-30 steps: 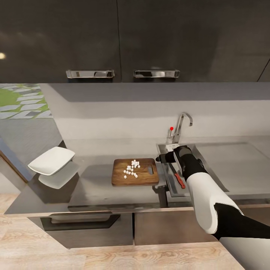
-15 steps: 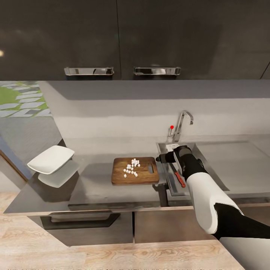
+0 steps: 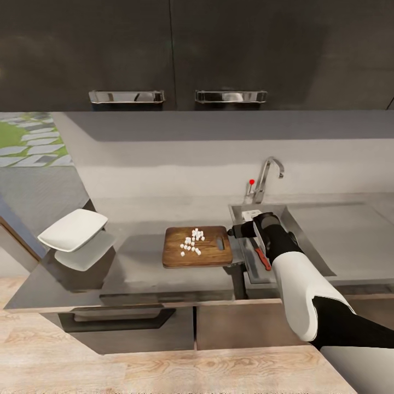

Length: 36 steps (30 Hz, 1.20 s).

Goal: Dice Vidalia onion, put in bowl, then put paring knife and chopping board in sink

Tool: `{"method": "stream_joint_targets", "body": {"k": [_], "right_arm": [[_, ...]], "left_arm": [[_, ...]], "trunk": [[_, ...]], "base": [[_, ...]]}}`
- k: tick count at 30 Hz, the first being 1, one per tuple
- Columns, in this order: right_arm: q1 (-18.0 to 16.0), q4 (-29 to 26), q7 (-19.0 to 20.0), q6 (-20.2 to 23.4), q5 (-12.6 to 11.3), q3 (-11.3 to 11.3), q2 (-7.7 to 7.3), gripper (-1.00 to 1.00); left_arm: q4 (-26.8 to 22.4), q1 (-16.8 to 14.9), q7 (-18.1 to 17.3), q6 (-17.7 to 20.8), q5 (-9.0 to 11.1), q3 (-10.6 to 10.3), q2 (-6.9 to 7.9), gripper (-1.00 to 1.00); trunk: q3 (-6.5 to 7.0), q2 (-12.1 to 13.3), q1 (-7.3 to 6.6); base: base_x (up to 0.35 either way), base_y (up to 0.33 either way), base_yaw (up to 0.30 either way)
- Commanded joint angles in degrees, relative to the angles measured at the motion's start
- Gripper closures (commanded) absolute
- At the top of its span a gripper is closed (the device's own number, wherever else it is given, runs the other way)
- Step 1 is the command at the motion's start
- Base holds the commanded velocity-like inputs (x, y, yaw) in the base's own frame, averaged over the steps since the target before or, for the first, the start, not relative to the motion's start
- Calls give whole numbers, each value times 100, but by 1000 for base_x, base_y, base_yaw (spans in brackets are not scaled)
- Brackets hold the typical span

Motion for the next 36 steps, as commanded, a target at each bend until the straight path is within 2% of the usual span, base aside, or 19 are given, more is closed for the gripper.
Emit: {"method": "stream_joint_targets", "body": {"k": [1, 36], "right_arm": [[-6, -7, 47, 15, 60, -42, 9, -100], [-6, -8, 47, 14, 60, -42, 5, -100]], "left_arm": [[21, -9, 5, -36, 34, -48, -2, -100], [21, -9, 3, -36, 35, -47, -2, -100]], "trunk": [[-20, -12, 3], [-339, -12, 3]], "base": [[0, 79, 0], [0, 13, 0]]}}
